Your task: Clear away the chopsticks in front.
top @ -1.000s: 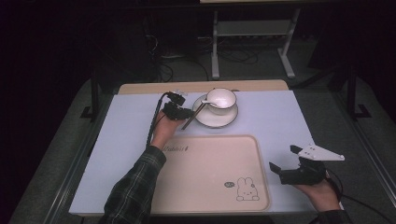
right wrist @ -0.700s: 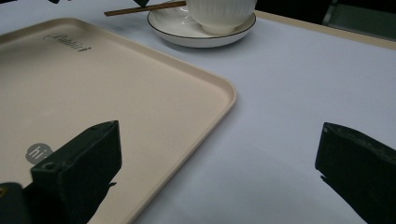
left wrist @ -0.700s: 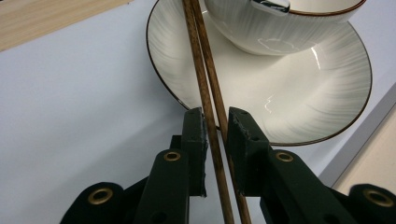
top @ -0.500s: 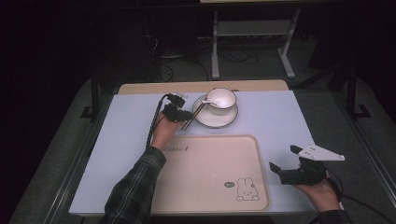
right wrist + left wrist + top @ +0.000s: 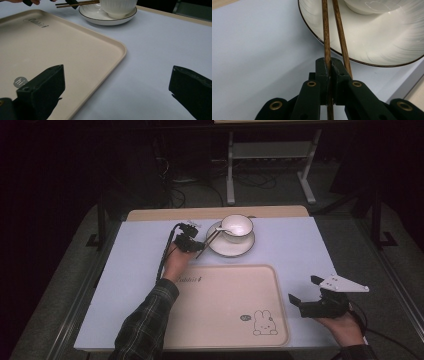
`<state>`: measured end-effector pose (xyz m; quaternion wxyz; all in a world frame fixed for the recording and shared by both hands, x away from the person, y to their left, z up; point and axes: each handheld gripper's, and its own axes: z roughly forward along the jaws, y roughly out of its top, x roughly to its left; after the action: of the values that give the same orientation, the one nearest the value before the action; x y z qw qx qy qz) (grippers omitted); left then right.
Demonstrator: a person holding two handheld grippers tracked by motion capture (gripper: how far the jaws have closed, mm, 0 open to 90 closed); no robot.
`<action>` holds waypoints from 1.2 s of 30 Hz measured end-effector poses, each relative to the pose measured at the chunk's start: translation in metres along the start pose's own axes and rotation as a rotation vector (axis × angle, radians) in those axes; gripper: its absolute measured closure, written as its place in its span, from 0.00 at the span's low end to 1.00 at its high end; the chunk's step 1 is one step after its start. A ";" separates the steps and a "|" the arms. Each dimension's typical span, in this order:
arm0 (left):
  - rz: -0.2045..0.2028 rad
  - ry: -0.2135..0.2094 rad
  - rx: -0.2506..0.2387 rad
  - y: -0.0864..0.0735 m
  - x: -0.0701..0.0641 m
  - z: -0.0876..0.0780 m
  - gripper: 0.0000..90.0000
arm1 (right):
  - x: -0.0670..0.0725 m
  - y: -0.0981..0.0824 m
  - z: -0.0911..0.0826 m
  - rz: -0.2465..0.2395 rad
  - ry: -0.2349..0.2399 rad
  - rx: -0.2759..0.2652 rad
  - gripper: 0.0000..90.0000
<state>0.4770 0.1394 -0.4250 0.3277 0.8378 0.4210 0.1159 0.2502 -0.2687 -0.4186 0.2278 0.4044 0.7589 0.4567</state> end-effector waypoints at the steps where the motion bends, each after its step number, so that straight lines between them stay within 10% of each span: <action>1: -0.002 0.007 -0.001 0.000 0.000 -0.001 0.94 | 0.000 0.000 0.000 0.000 0.000 0.000 0.00; 17: -0.017 0.002 -0.051 -0.013 0.012 -0.036 0.95 | 0.000 0.000 0.000 0.000 -0.002 0.001 0.00; 36: -0.017 -0.036 -0.089 -0.083 0.019 -0.111 0.95 | 0.001 0.000 0.002 -0.007 -0.007 0.009 0.00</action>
<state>0.3842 0.2403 -0.3957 0.3733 0.8207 0.4165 0.1166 0.2511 -0.2667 -0.4194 0.2303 0.4045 0.7615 0.4510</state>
